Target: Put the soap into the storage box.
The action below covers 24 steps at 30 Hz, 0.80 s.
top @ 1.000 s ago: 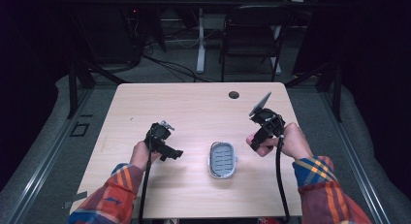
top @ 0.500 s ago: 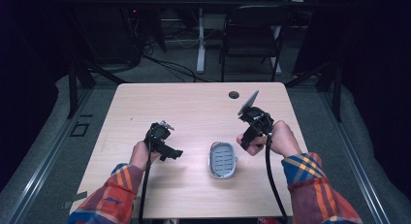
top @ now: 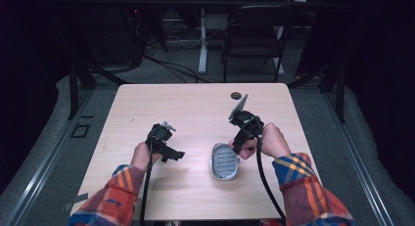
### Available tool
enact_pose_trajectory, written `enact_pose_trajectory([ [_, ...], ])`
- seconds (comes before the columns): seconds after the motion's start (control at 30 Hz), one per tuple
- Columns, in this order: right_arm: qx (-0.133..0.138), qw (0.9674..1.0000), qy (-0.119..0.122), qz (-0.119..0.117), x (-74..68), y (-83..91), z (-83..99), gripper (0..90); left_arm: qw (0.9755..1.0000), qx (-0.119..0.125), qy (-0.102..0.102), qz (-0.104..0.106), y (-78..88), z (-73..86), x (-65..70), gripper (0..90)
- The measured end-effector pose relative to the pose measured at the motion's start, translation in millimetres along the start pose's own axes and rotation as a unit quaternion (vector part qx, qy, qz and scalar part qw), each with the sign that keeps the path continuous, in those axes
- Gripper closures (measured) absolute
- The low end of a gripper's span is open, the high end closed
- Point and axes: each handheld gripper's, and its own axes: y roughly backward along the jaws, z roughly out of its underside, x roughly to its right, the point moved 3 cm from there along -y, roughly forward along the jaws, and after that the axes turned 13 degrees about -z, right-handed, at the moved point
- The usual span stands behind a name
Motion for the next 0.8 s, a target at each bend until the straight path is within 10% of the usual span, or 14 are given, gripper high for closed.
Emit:
enact_pose_trajectory([
  [0.8,-0.033,0.9993,0.007,0.014,-14.8,-32.3,-20.2,37.3,1.0,0.002,-0.007,-0.003,0.2,-0.7,1.6,0.0],
])
